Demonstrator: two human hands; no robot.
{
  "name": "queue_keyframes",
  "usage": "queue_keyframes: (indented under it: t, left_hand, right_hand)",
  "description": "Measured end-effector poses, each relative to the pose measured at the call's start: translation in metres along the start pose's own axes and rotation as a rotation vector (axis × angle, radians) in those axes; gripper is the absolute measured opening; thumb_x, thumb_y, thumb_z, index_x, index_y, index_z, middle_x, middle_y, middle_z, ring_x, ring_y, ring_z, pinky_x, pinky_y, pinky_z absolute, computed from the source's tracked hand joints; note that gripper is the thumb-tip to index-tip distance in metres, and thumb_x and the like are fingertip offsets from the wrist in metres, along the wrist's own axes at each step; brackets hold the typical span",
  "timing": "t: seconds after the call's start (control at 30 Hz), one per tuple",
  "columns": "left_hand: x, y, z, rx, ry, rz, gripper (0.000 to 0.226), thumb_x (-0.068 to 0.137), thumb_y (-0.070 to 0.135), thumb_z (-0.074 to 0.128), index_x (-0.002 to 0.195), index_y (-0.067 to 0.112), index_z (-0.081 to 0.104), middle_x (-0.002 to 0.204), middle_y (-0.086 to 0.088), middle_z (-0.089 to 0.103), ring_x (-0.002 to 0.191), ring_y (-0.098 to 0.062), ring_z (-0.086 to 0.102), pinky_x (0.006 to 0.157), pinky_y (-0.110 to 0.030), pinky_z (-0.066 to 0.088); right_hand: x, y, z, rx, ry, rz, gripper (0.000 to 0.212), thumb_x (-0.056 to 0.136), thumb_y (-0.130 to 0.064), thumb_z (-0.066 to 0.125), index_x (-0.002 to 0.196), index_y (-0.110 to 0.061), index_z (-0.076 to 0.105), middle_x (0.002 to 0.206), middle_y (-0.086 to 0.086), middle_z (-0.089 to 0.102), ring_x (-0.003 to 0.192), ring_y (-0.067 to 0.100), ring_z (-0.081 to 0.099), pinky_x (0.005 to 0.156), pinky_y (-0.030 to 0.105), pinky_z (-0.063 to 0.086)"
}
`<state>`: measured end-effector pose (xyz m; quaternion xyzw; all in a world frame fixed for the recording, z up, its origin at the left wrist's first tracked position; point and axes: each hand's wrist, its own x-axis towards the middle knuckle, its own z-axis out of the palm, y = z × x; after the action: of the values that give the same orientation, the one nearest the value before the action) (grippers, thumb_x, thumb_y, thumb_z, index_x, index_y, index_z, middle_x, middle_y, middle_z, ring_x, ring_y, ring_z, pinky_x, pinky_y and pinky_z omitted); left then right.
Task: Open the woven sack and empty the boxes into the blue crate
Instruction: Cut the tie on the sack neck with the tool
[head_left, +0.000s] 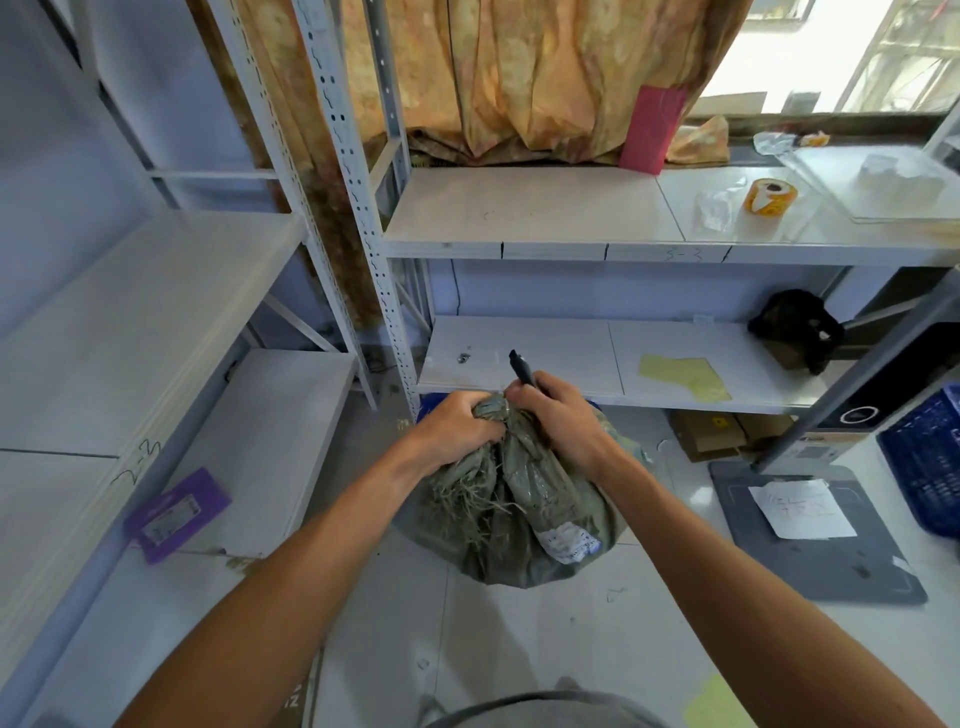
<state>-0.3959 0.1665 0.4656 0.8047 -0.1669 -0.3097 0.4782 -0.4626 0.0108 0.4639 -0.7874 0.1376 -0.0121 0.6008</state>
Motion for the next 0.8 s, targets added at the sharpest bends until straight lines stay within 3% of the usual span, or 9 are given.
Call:
queue_keyframes:
  t: [0.07, 0.2, 0.27, 0.33, 0.4, 0.47, 0.57, 0.7, 0.8]
  left_hand:
    - [-0.002, 0.003, -0.002, -0.067, -0.038, -0.027, 0.025, 0.084, 0.003, 0.065, 0.107, 0.011, 0.072, 0.093, -0.014, 0.078, 0.084, -0.026, 0.076, 0.072, -0.037, 0.06]
    - [-0.007, 0.006, -0.006, -0.196, -0.088, -0.082, 0.021, 0.087, 0.006, 0.065, 0.106, 0.003, 0.072, 0.095, -0.016, 0.077, 0.091, -0.033, 0.073, 0.085, -0.042, 0.058]
    - [-0.009, 0.009, -0.006, -0.291, -0.109, -0.101, 0.024, 0.092, 0.023, 0.062, 0.11, 0.012, 0.074, 0.101, -0.012, 0.078, 0.098, -0.029, 0.072, 0.093, -0.042, 0.054]
    - [-0.009, 0.011, -0.003, -0.335, -0.084, -0.1, 0.033, 0.095, 0.052, 0.057, 0.115, 0.032, 0.073, 0.117, -0.006, 0.073, 0.113, -0.022, 0.067, 0.104, -0.04, 0.048]
    - [-0.008, 0.012, -0.001, -0.341, -0.05, -0.089, 0.036, 0.094, 0.066, 0.051, 0.109, 0.042, 0.072, 0.114, 0.004, 0.073, 0.115, -0.016, 0.065, 0.102, -0.034, 0.046]
    - [-0.008, 0.008, 0.001, -0.384, -0.019, -0.099, 0.044, 0.095, 0.062, 0.054, 0.109, 0.027, 0.075, 0.105, -0.003, 0.079, 0.107, -0.022, 0.072, 0.1, -0.038, 0.052]
    - [-0.01, 0.002, 0.004, -0.453, -0.002, -0.101, 0.049, 0.096, 0.053, 0.06, 0.11, 0.009, 0.076, 0.106, -0.014, 0.078, 0.103, -0.029, 0.074, 0.098, -0.043, 0.054]
    - [-0.011, -0.01, 0.008, -0.446, 0.006, -0.094, 0.035, 0.096, 0.041, 0.065, 0.106, 0.01, 0.076, 0.103, -0.011, 0.079, 0.099, -0.026, 0.075, 0.095, -0.04, 0.056]
    - [-0.011, -0.015, 0.009, -0.383, 0.009, -0.071, 0.025, 0.096, 0.038, 0.067, 0.107, 0.017, 0.074, 0.102, -0.006, 0.08, 0.096, -0.022, 0.076, 0.09, -0.036, 0.058]
  right_hand:
    - [0.002, -0.001, 0.001, -0.016, 0.016, -0.004, 0.038, 0.084, -0.046, 0.07, 0.099, -0.012, 0.065, 0.079, 0.005, 0.063, 0.071, 0.018, 0.062, 0.068, 0.037, 0.049]
    - [0.003, -0.003, 0.003, 0.031, 0.007, -0.013, 0.034, 0.083, -0.039, 0.078, 0.102, -0.014, 0.064, 0.09, 0.007, 0.07, 0.081, 0.019, 0.069, 0.08, 0.038, 0.056]
    - [0.003, -0.003, 0.004, 0.054, -0.013, -0.013, 0.033, 0.085, -0.035, 0.077, 0.107, -0.015, 0.062, 0.091, 0.008, 0.067, 0.08, 0.017, 0.066, 0.081, 0.039, 0.056]
    - [0.003, -0.004, 0.005, 0.055, -0.017, -0.014, 0.038, 0.085, -0.04, 0.077, 0.111, -0.018, 0.061, 0.092, 0.014, 0.067, 0.081, 0.024, 0.068, 0.081, 0.042, 0.056]
    - [0.002, -0.008, 0.006, 0.039, -0.015, -0.016, 0.037, 0.087, -0.039, 0.075, 0.113, -0.018, 0.06, 0.094, 0.018, 0.067, 0.083, 0.029, 0.068, 0.083, 0.046, 0.056]
    - [0.002, -0.011, 0.006, 0.051, -0.024, -0.012, 0.029, 0.09, -0.032, 0.072, 0.112, -0.017, 0.061, 0.091, 0.014, 0.065, 0.08, 0.024, 0.066, 0.081, 0.045, 0.056]
    - [0.002, -0.011, 0.004, 0.143, -0.047, 0.045, 0.026, 0.088, -0.029, 0.07, 0.111, -0.016, 0.065, 0.103, 0.019, 0.071, 0.092, 0.027, 0.07, 0.089, 0.045, 0.055]
    - [-0.001, -0.008, 0.006, 0.242, -0.046, 0.124, 0.029, 0.087, -0.033, 0.058, 0.108, -0.019, 0.072, 0.102, 0.014, 0.072, 0.099, 0.032, 0.067, 0.092, 0.046, 0.051]
    - [-0.003, -0.001, 0.011, 0.153, 0.104, 0.128, 0.043, 0.093, -0.042, 0.038, 0.115, -0.023, 0.07, 0.099, -0.002, 0.059, 0.095, 0.019, 0.055, 0.088, 0.037, 0.041]
